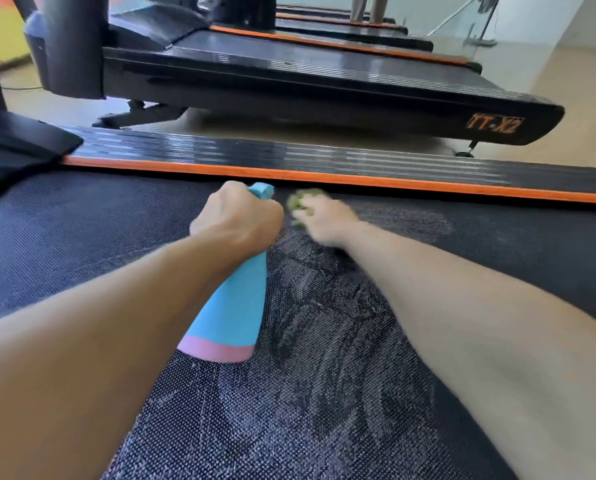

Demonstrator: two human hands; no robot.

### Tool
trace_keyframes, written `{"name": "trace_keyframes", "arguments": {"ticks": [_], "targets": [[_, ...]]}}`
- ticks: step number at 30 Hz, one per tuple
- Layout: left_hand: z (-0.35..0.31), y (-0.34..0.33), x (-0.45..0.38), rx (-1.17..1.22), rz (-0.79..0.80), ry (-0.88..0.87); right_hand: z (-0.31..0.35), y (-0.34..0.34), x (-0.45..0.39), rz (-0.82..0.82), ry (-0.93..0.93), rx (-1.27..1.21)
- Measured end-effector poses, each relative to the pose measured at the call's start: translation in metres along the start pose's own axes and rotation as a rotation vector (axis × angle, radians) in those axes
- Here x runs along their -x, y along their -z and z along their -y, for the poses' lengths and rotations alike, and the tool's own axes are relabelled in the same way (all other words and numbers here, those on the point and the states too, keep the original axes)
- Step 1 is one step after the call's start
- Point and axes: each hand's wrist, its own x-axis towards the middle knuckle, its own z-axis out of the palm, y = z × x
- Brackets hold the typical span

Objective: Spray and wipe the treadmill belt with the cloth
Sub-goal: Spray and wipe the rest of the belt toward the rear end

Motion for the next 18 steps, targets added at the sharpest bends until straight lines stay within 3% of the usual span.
{"name": "trace_keyframes", "arguments": {"ticks": [3,5,7,12,15,18], "targets": [[0.010,0.011,-0.003,0.055,-0.093,0.082,0.066,-0.004,-0.012,0.121,0.176,-0.154],[0.013,0.018,-0.003,0.115,-0.085,0.114,0.073,-0.008,-0.021,0.132,0.200,-0.235],[0.014,0.021,-0.001,0.163,-0.070,0.137,0.054,-0.012,-0.028,0.094,0.176,-0.220],[0.011,0.024,0.004,0.146,-0.058,0.138,-0.038,-0.004,-0.005,-0.047,-0.126,-0.170],[0.009,0.022,0.005,0.091,-0.067,0.098,-0.070,0.001,0.024,-0.021,-0.157,0.066],[0.004,0.017,0.012,0.015,-0.068,0.035,-0.067,0.004,0.040,0.013,-0.098,0.095]]}}
